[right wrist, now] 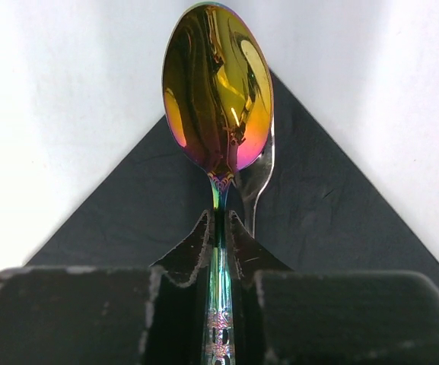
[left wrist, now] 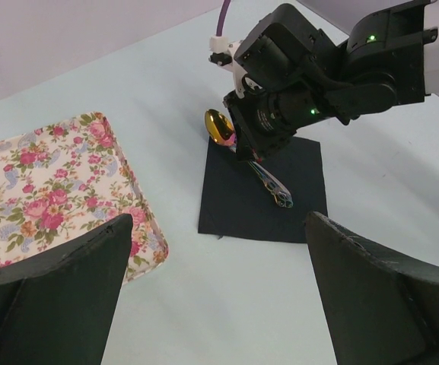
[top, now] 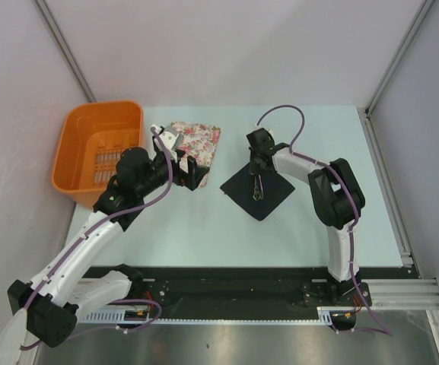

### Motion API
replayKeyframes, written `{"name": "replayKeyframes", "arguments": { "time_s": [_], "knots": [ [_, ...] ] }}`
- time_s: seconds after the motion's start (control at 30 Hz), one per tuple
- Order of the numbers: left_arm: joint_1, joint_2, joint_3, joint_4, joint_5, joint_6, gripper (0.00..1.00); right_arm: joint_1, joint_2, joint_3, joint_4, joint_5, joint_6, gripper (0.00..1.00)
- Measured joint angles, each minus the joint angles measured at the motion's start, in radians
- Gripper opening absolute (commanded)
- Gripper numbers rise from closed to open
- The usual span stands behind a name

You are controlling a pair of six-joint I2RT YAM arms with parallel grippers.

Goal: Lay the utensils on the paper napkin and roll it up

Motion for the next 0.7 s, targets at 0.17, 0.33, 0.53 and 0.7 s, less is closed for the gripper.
{"name": "replayKeyframes", "arguments": {
  "time_s": [0.17, 0.33, 0.53, 0.7],
  "knots": [
    [0.0, 0.0, -0.016, 0.015, 0.0, 0.001, 1.0, -0.013, 0.002, 0.0, 0.009, 0.0, 0.003, 0.13],
    [0.0, 0.001, -0.024, 0.014, 0.002, 0.001, 1.0, -0.019, 0.012, 0.0, 0.016, -0.003, 0.014, 0.14],
    [0.0, 0.001, -0.024, 0.024, 0.005, 0.001, 1.0, -0.022, 0.016, 0.0, 0.024, -0.017, 0.021, 0.16],
    [0.0, 0.001, -0.037, 0.04, 0.008, 0.002, 1.0, -0.021, 0.026, 0.0, 0.026, -0.02, 0.024, 0.17]
  ]
}}
